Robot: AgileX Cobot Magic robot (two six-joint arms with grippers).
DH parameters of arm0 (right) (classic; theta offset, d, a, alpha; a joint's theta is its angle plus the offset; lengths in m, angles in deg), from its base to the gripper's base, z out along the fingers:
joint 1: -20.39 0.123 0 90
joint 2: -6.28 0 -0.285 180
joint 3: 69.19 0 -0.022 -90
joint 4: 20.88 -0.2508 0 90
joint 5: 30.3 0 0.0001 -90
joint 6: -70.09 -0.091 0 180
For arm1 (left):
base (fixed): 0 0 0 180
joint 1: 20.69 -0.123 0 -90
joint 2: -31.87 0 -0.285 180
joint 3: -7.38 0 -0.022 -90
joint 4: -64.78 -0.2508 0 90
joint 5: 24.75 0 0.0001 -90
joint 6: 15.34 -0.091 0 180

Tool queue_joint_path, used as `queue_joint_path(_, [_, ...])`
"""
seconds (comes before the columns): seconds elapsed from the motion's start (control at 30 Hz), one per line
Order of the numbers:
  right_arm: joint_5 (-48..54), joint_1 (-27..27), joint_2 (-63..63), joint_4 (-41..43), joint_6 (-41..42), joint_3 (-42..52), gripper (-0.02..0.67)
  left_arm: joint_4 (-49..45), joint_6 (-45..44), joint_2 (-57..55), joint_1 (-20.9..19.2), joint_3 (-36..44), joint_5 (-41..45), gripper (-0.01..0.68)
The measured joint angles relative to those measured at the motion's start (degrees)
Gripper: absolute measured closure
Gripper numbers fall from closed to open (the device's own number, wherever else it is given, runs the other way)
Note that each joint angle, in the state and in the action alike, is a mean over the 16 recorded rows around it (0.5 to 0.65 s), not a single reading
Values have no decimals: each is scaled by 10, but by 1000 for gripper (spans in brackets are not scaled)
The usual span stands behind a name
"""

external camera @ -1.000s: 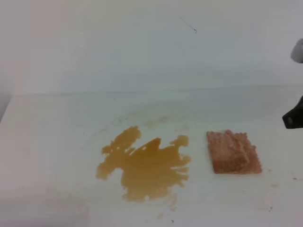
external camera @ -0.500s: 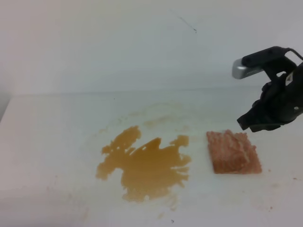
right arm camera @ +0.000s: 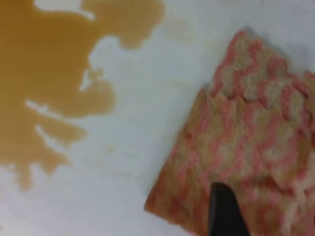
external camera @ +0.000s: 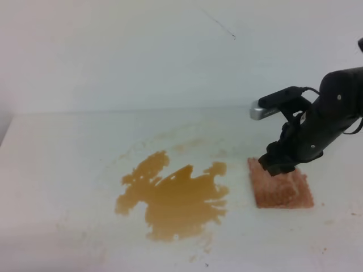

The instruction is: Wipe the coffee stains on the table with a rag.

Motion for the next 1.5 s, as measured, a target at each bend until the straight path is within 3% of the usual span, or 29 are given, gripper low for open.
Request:
queue_joint_path(0.2, [-1, 0, -60, 7, 3, -28, 279, 0, 0, 0, 0, 0, 0, 675])
queue_joint_path(0.37, [4, 0, -100, 12, 2, -48, 308, 0, 0, 0, 0, 0, 0, 675])
queue_joint_path(0.93, [73, 32, -177, -78, 84, -136, 601, 0, 0, 0, 0, 0, 0, 675])
queue_joint_path(1.5, [153, 125, -279, -97, 76, -314, 615, 0, 0, 0, 0, 0, 0, 675])
